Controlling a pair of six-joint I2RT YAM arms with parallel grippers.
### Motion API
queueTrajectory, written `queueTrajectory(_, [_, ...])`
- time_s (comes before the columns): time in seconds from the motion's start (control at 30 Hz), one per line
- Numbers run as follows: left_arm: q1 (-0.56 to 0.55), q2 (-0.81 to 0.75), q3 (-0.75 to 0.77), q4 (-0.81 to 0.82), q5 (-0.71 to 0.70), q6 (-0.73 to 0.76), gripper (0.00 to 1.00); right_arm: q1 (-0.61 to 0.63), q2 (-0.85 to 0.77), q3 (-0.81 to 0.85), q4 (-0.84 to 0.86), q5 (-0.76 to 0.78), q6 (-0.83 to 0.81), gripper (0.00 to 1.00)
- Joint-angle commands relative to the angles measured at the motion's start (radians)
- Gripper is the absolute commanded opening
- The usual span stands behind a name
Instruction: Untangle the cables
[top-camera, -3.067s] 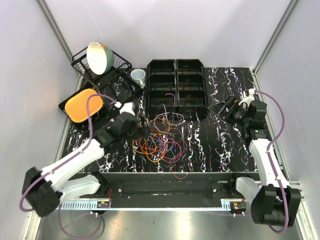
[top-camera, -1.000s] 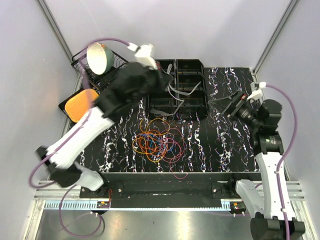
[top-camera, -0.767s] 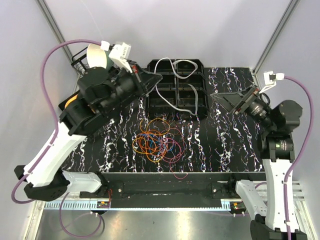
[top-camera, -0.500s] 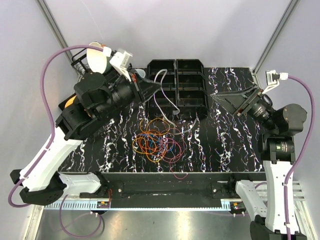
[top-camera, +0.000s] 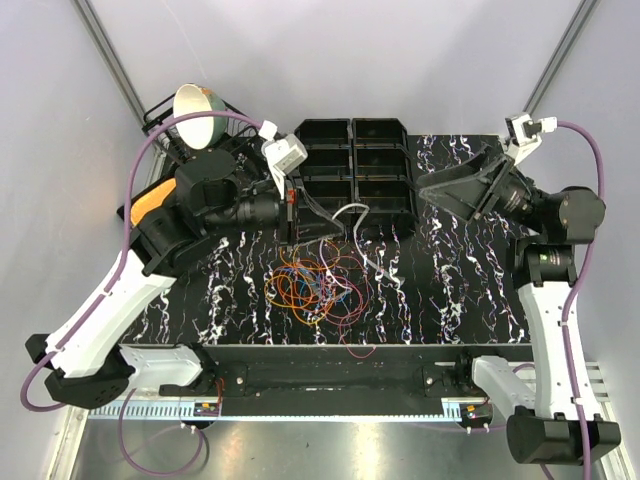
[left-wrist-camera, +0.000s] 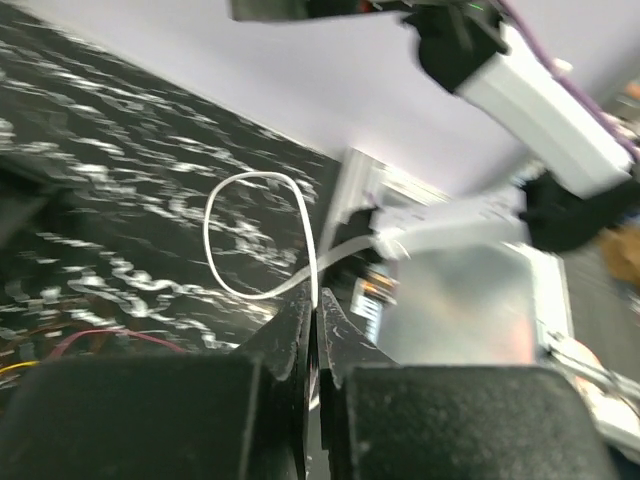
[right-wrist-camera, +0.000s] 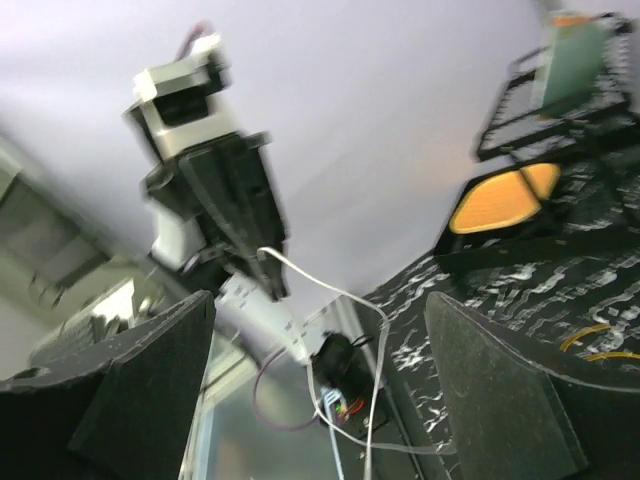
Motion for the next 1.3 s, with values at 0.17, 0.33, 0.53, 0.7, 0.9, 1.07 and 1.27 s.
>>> queueTrajectory(0.17, [-0.001,0.010,-0.016,0.189,0.293,-0.183,0.03,0.156,0.008,0.015,0.241,-0.148,0.027,0.86])
queueTrajectory(0.33, [0.001,0.016,-0.061,0.297,0.309,-0.257,0.03,0.195,-0.015,0.009,0.090,-0.116,-0.109,0.85])
queueTrajectory(0.53, [-0.001,0.038,-0.089,0.350,0.321,-0.292,0.04,0.238,0.005,0.008,0.058,-0.094,-0.157,0.83])
queueTrajectory(0.7, [-0.001,0.055,-0.102,0.386,0.321,-0.312,0.04,0.281,0.031,0.014,0.027,-0.084,-0.200,0.78])
queueTrajectory(0.9, [-0.001,0.075,-0.105,0.404,0.316,-0.320,0.04,0.309,0.027,0.034,-0.103,-0.055,-0.308,0.58])
queueTrajectory(1.07, [-0.001,0.082,-0.108,0.400,0.301,-0.315,0.07,0.309,0.014,0.046,-0.198,-0.012,-0.374,0.00])
queueTrajectory(1.27, [0.001,0.021,-0.138,0.164,-0.107,-0.193,0.99,0.309,-0.036,0.083,-0.378,0.183,-0.486,0.00])
